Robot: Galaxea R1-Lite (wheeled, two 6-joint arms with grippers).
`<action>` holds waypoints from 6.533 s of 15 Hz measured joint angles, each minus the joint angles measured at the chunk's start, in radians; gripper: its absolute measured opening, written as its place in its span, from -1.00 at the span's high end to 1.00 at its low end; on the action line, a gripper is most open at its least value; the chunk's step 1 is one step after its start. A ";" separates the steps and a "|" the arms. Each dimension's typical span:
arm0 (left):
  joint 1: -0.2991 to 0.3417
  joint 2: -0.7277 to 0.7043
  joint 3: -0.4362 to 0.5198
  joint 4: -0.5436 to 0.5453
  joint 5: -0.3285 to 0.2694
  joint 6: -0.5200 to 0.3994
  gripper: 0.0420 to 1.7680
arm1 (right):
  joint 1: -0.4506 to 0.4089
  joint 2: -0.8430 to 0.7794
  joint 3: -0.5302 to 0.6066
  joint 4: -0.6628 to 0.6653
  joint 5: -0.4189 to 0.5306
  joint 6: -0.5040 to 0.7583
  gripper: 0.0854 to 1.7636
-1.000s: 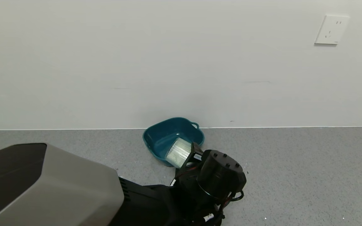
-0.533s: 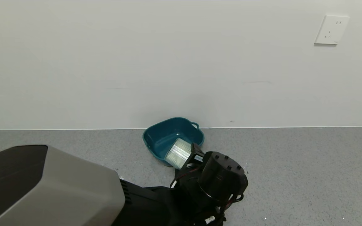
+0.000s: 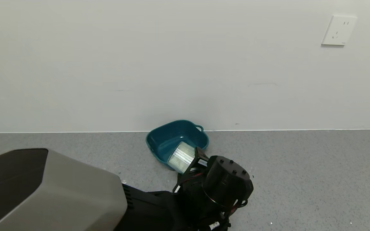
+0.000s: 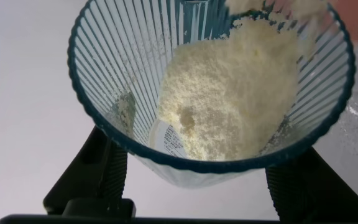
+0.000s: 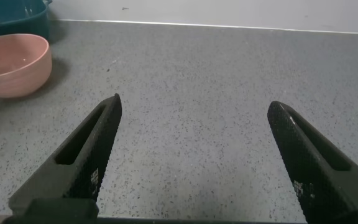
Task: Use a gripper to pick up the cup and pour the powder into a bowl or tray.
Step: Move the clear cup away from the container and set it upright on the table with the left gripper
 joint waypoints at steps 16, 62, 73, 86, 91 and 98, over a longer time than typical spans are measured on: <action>-0.003 -0.002 0.003 -0.004 0.003 0.005 -0.41 | 0.000 0.000 0.000 0.000 0.000 0.000 -0.94; 0.459 -0.473 0.461 -0.359 -0.940 -1.370 -0.41 | 0.000 0.000 0.000 0.000 0.000 0.000 -0.94; 0.784 -0.537 0.511 -0.364 -1.136 -1.595 -0.41 | 0.000 0.000 0.000 0.000 0.000 0.000 -0.94; 0.954 -0.122 0.384 -0.583 -1.148 -1.651 -0.41 | 0.000 0.000 0.000 0.000 0.000 0.000 -0.94; 0.957 -0.027 0.347 -0.584 -1.150 -1.652 -0.41 | 0.000 0.000 0.000 0.000 0.000 0.000 -0.94; 0.954 0.070 0.327 -0.586 -1.148 -1.669 -0.41 | 0.000 0.000 0.000 0.000 0.000 0.000 -0.94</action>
